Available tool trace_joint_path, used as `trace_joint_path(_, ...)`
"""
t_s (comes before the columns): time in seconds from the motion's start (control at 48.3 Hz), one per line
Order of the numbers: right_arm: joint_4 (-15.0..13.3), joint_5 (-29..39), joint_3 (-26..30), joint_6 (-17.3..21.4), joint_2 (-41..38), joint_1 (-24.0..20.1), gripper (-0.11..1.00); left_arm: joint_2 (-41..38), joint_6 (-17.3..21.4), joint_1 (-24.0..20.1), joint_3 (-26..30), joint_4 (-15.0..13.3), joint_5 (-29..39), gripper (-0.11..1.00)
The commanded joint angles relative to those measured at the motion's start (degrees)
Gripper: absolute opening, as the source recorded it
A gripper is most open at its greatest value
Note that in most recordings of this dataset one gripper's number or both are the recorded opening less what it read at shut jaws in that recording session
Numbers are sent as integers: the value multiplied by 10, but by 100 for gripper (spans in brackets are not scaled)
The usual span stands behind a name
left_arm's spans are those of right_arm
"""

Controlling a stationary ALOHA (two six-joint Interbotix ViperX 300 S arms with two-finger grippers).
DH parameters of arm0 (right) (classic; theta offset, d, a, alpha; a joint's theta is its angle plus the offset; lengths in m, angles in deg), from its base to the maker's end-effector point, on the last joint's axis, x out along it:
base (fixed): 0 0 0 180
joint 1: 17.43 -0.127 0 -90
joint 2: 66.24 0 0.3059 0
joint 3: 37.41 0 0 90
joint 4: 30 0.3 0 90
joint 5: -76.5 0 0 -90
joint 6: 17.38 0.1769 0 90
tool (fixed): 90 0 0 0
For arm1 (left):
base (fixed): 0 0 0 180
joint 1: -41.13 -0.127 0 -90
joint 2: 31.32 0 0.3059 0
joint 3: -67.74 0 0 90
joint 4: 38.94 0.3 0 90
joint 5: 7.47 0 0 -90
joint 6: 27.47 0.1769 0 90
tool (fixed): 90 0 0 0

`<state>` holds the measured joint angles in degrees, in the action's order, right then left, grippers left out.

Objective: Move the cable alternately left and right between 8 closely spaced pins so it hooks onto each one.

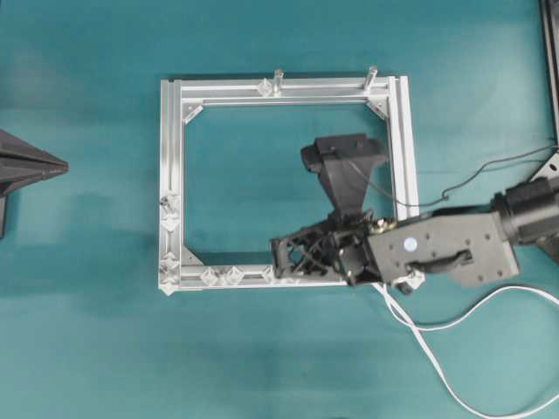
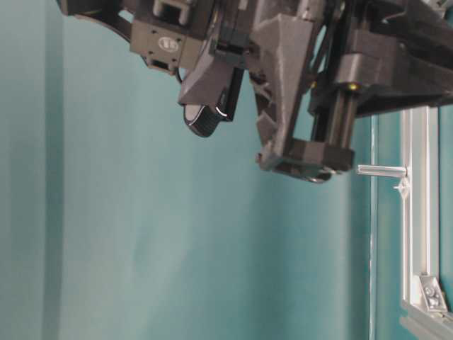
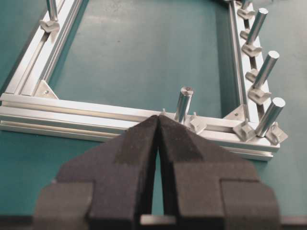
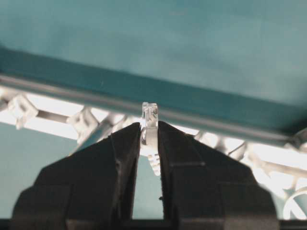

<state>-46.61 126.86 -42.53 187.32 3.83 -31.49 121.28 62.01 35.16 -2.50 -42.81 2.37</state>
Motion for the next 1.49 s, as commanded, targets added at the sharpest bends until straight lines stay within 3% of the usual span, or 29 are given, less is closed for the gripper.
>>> trace_joint_path(0.0, 1, -1, 20, 8, 2, -11, 13, -5, -4, -2, 5, 1, -6, 0)
trace_joint_path(0.249, 1, 1, 48, 18, -28, -27, 13, -5, -4, -2, 5, 2, -6, 0)
trace_joint_path(0.539, 2, 29, 49, 27, -29, -32, 13, -1, -4, -1, 5, 1, -5, 0)
trace_joint_path(1.015, 2, 29, 48, 29, -29, -32, 13, 51, -2, -2, 2, 2, 11, 0)
trace_joint_path(1.471, 1, 30, 56, 32, -29, -35, 13, 54, -2, -2, 1, 2, 11, 0)
